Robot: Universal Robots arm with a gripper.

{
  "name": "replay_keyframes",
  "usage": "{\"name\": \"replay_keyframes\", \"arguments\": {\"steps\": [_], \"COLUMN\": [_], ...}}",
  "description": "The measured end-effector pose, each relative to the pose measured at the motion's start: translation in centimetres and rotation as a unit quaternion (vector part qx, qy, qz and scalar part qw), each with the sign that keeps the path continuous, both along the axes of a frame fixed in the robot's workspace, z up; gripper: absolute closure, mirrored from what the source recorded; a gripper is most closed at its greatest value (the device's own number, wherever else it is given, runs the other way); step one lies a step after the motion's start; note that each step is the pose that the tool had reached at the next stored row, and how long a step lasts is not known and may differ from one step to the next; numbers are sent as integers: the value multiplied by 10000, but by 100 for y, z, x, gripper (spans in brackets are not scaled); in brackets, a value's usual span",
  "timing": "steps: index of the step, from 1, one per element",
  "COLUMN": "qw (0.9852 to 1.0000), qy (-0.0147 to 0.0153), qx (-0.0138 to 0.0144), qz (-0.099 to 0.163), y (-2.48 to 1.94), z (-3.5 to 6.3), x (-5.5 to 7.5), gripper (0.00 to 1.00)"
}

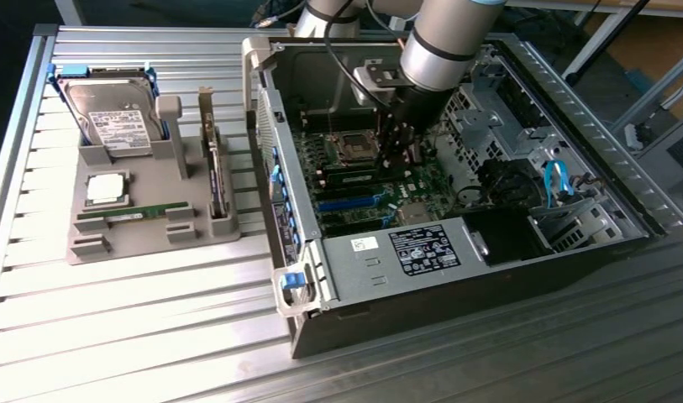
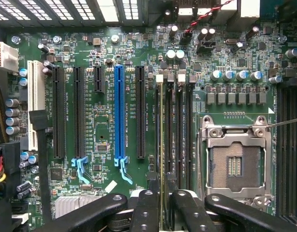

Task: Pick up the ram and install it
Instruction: 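Insert the ram into the slot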

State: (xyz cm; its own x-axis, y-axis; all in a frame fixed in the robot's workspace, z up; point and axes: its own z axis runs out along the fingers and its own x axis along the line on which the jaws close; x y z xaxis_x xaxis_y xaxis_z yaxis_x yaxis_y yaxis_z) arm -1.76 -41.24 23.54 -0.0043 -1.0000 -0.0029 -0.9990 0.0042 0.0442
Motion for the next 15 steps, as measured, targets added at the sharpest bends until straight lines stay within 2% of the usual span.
{"name": "replay_keyframes", "arguments": {"steps": [6, 8, 10, 15], "qw": [10000, 10000, 10000, 10000], "qy": [0, 0, 1, 0], "qx": [0, -1, -1, -1], "qz": [0, 0, 0, 0], "y": [0, 0, 0, 0], "z": [161, 276, 349, 437], "x": [0, 0, 0, 0], "gripper": [81, 81, 81, 81]}}
